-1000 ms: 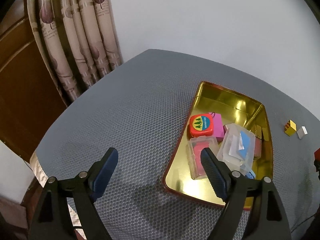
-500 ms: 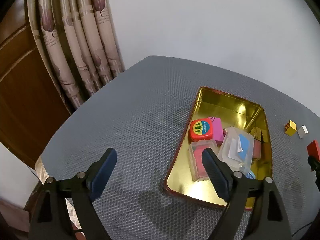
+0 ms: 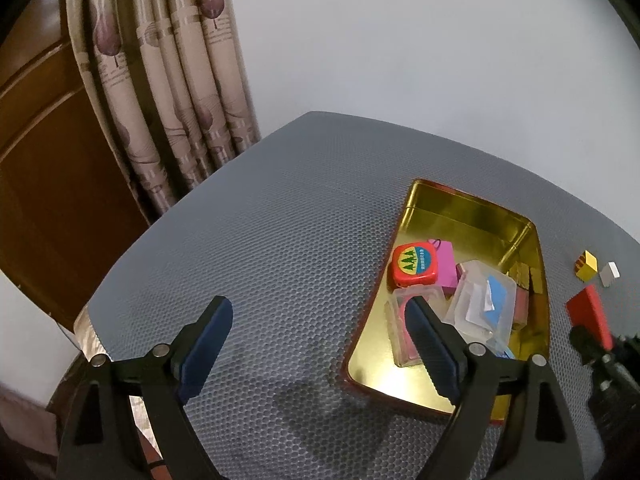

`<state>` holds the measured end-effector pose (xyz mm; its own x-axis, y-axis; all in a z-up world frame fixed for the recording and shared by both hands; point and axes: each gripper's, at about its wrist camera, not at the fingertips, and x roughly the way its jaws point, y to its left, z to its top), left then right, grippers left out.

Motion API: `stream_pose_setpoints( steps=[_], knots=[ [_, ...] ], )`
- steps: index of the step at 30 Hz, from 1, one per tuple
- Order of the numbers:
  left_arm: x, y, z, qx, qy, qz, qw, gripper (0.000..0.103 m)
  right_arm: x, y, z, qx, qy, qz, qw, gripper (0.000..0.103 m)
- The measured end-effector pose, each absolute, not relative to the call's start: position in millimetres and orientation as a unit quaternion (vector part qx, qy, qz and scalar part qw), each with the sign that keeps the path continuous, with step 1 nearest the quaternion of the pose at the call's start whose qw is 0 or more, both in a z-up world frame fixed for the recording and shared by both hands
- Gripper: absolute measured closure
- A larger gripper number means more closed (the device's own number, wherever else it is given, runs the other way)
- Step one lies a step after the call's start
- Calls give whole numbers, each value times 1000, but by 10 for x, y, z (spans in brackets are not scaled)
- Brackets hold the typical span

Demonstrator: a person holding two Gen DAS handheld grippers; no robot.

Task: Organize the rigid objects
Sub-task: 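Carry the red block into the gold tin and open the right gripper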

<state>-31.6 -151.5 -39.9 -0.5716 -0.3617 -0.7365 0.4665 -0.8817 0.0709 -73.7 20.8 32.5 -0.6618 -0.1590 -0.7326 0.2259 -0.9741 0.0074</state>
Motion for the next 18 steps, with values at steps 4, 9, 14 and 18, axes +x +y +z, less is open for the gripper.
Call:
stream_pose_setpoints(
  steps=[4, 9, 14, 18],
  knots=[
    [-295, -1578, -358, 391, 66, -884, 249, 16, -788, 20, 276, 406, 46, -905, 118, 88],
    [-280, -1640, -332, 385, 65, -882, 262, 14, -860, -152, 232, 413, 51, -901, 123, 88],
    [-276, -1651, -329, 382, 61, -881, 271, 14, -962, -248, 151, 427, 50, -896, 112, 88],
    [-275, -1655, -332, 382, 61, -881, 273, 13, -1030, -304, 105, 432, 45, -893, 116, 88]
  ],
)
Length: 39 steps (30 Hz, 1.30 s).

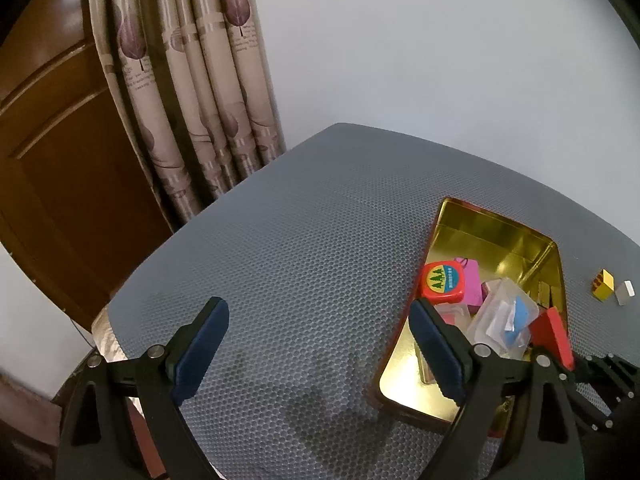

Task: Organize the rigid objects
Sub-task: 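Carry the red block into the gold tin and open the right gripper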

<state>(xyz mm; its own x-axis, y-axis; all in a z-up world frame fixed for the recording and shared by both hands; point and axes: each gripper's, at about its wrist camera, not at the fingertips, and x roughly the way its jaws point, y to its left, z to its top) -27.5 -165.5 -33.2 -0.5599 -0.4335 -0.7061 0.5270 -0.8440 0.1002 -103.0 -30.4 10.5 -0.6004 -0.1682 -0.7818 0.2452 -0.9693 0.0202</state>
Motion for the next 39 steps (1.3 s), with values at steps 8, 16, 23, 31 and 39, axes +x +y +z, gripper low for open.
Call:
stream_pose_setpoints(
  steps=[8, 16, 23, 31, 39],
  knots=[
    [-304, -1681, -337, 386, 65, -879, 271, 13, -1163, -464, 99, 430, 22, -892, 137, 88],
    [-311, -1664, -350, 389, 65, -879, 268, 13, -1145, -605, 111, 421, 41, -894, 146, 88],
    [-307, -1656, -345, 391, 69, -879, 266, 13, -1009, -573, 98, 419, 59, -894, 148, 88],
    [-314, -1625, -352, 393, 66, -879, 260, 13, -960, -575, 108, 417, 64, -895, 143, 87],
    [-328, -1600, -364, 393, 63, -880, 258, 13, -961, -532, 124, 415, 57, -897, 137, 76]
  ],
)
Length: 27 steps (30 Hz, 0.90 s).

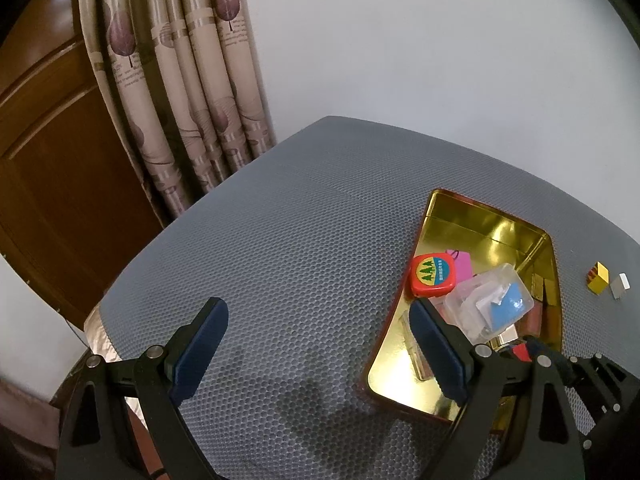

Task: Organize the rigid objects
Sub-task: 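Carry the red block into the gold tin and open the right gripper, then reach the right gripper to the white zigzag cube and grasp it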

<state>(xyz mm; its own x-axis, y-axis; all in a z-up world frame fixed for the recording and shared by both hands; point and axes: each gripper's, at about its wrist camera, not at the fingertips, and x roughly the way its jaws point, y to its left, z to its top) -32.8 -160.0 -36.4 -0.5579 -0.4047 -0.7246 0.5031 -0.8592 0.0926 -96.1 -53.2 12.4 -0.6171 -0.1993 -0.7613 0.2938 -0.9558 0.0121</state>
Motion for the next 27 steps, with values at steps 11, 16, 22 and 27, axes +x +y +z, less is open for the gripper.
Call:
stream_pose_setpoints(
  steps=[11, 16, 22, 27],
  knots=[
    [-349, -1562, -371, 396, 58, -881, 253, 13, -866, -280, 314, 389, 28, -912, 128, 66],
    [-350, -1536, -376, 396, 56, -881, 253, 11, -872, 83, 335, 384, 11, -919, 88, 65],
    [-345, -1534, -378, 395, 54, -882, 252, 11, -890, 774, 220, 387, -7, -922, 14, 62],
    [-360, -1556, -416, 402, 60, -879, 251, 11, -928, 1348, 14, 396, -13, -916, -55, 61]
  ],
)
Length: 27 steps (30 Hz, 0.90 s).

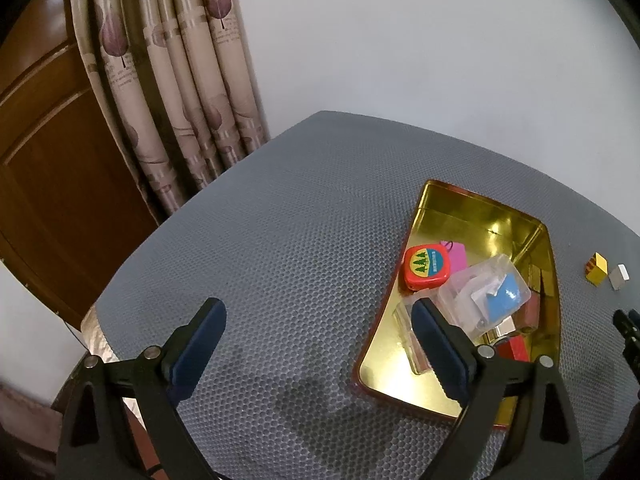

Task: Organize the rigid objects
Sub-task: 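Reach the right gripper to the white zigzag cube and grasp it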

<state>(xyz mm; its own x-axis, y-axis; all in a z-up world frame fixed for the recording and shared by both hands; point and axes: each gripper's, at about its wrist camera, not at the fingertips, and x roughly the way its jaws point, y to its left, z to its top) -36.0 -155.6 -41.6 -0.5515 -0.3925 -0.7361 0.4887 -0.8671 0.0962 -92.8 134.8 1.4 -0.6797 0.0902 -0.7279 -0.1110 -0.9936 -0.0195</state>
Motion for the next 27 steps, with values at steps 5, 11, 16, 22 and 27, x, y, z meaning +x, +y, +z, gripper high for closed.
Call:
stream_pose_setpoints(
  steps=[5, 11, 16, 22, 27],
  knots=[
    [-372, -1591, -449, 404, 64, -876, 255, 11, -978, 1864, -251, -419, 25, 902, 99, 61],
    [-389, -1578, -484, 400, 64, -878, 256, 11, -1114, 2155, -426, -433, 34, 895, 104, 61],
    [-410, -1501, -526, 408, 62, -879, 239, 11, -1359, 2272, -475, -429, 25, 897, 99, 58],
    [-437, -1376, -557, 401, 36, -887, 226, 10, -1609, 2360, -508, -428, 16, 899, 93, 56],
    [-485, -1296, -595, 407, 20, -886, 220, 11, -1659, 2437, -535, -427, 27, 900, 79, 56]
  ],
)
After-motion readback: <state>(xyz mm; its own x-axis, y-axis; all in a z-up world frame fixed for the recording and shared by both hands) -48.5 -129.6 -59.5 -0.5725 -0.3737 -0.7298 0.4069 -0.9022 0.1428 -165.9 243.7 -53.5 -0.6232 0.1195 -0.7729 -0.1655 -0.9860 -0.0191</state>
